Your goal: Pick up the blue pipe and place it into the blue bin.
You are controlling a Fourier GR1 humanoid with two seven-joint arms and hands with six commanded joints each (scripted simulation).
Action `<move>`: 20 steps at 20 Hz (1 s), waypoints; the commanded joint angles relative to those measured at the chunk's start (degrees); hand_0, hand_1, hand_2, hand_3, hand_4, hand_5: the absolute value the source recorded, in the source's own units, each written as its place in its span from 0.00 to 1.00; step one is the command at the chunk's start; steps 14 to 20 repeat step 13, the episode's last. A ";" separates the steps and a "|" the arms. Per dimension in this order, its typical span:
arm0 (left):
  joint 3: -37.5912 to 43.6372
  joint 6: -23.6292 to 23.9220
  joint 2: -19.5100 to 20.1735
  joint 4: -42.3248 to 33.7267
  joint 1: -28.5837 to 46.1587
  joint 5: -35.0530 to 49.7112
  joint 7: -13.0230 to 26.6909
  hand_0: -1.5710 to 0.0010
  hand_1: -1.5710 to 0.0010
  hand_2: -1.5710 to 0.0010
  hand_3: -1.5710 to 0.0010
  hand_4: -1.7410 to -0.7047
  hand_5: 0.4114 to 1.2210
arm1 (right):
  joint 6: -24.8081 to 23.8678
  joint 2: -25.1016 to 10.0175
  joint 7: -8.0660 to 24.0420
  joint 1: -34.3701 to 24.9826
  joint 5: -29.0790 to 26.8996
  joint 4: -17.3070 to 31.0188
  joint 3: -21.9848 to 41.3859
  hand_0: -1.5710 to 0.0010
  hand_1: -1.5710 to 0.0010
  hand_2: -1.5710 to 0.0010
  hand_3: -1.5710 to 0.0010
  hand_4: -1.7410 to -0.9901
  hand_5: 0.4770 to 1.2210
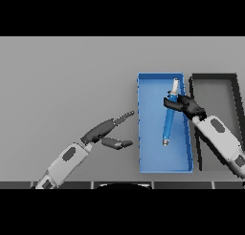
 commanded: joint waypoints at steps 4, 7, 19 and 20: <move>-0.20 0.23 -0.55 -0.27 -0.19 0.07 0.74 1.00 1.00 1.00 1.00 0.88 0.07 | -1.04 -0.57 -0.01 -0.01 0.43 0.35 0.52 0.96 0.97 0.97 0.98 0.74 0.46; 0.00 0.32 -0.07 -0.56 0.01 0.00 0.49 1.00 1.00 1.00 1.00 0.88 0.07 | -1.40 -0.98 -0.55 0.02 0.62 -0.36 1.41 0.98 0.98 0.98 0.99 0.74 0.42; 0.09 0.50 -1.04 1.48 -1.57 -0.70 0.92 1.00 1.00 1.00 1.00 0.88 0.08 | -1.14 0.45 -1.09 -1.20 0.79 0.64 1.61 0.99 0.99 0.99 0.99 0.74 0.39; 0.09 0.50 -1.04 1.48 -1.57 -0.70 0.92 1.00 1.00 1.00 1.00 0.88 0.08 | -1.14 0.45 -1.09 -1.20 0.79 0.64 1.61 0.99 0.99 0.99 0.99 0.74 0.39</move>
